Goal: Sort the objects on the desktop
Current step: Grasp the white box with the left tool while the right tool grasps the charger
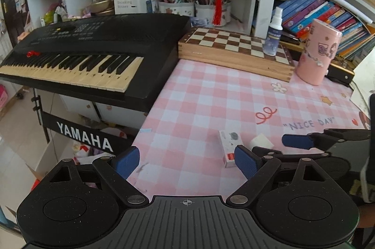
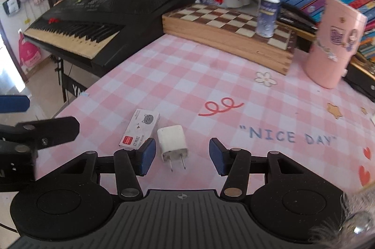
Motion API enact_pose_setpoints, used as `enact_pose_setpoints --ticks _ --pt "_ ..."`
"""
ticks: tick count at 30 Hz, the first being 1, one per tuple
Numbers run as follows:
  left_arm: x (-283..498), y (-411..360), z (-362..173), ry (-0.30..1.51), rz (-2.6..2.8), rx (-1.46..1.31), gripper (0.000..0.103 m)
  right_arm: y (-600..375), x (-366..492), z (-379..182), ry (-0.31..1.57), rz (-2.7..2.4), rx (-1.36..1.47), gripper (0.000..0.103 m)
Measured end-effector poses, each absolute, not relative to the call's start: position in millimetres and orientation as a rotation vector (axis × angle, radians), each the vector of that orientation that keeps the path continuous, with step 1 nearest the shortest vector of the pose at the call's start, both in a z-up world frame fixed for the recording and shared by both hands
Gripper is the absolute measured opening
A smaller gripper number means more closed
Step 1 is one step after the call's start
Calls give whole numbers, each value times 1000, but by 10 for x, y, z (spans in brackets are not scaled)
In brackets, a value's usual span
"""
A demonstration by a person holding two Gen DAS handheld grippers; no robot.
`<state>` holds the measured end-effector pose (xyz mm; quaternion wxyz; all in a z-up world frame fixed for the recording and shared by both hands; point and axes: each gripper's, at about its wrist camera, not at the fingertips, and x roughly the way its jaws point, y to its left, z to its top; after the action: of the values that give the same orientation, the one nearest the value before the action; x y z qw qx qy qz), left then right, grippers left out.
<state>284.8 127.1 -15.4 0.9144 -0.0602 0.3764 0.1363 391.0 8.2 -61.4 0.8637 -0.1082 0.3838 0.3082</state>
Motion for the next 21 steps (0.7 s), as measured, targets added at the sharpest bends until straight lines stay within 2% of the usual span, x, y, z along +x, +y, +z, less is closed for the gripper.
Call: enact_pose_setpoints --ticks 2,4,5,10,14,15,16,17,20,21 --pt "2888 1298 -176 781 281 -127 89 120 3966 -673 824 662 -233 45" --pt "2931 1309 -211 793 282 -134 89 145 3995 -695 819 677 -255 34" --pt "2952 1312 -229 799 285 -136 89 152 4007 -680 822 680 -274 24" --pt "3134 1226 -348 826 250 -128 88 -201 4114 -438 811 546 -171 24" --pt "3320 1058 -471 843 197 -97 81 -406 4120 -355 827 516 -104 24" --pt "3358 1022 -503 846 198 -84 79 -432 4100 -340 831 519 -96 24" --pt "3399 987 -540 856 203 -72 71 -454 4081 -319 832 525 -93 24" --pt "3432 963 -570 867 202 -68 68 -472 4050 -294 827 533 -91 24" --pt "3480 895 -627 876 195 -47 64 -502 3979 -255 809 551 -92 24" --pt "3486 876 -641 878 196 -37 59 -509 3968 -257 811 551 -96 24"
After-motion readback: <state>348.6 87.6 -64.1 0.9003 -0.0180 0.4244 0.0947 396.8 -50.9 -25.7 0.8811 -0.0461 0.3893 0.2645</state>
